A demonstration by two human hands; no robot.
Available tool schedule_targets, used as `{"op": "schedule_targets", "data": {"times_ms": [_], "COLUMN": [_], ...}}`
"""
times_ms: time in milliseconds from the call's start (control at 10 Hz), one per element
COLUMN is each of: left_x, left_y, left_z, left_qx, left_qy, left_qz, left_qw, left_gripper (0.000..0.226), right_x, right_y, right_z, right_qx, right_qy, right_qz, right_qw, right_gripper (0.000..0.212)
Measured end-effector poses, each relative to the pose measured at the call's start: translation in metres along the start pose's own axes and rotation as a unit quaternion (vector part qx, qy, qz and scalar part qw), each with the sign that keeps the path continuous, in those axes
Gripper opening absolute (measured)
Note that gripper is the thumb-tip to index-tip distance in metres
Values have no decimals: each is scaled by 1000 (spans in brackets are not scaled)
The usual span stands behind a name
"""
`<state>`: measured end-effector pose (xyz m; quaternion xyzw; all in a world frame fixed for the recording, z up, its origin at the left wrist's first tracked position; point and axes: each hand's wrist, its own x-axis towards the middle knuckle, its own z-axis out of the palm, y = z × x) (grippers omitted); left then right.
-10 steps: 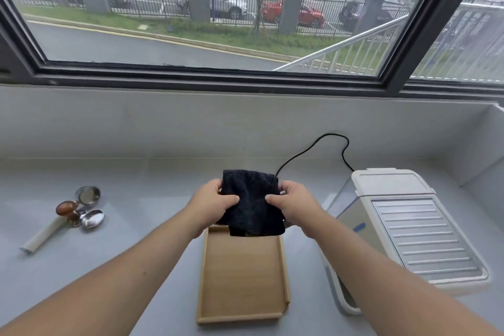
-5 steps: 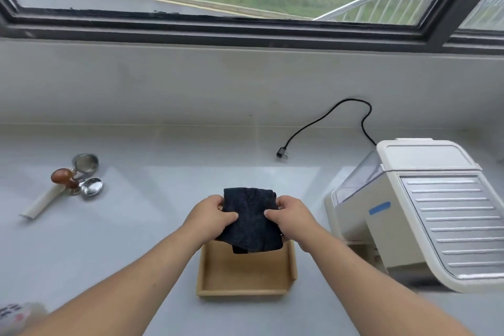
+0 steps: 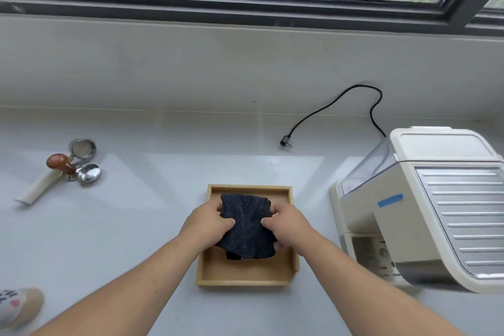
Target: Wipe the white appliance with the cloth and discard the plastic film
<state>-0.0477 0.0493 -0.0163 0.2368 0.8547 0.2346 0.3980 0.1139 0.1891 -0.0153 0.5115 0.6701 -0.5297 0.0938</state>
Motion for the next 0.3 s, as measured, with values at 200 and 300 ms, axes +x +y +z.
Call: {"op": "schedule_targets", "data": {"times_ms": [200, 300], "left_x": [-3, -10], "left_y": [11, 24], "left_z": [-7, -17], "left_qx": [99, 114], "left_qy": [37, 80], "left_qz": [-7, 15], "left_qw": [994, 990], "left_gripper": [24, 39], "right_x": [-4, -13], "right_y": [-4, -13], "right_z": [-12, -25], "right_qx": [-80, -143], "right_qy": [35, 78], "right_qz": [1, -47], "right_qw": [996, 986], "right_gripper": [12, 12]}}
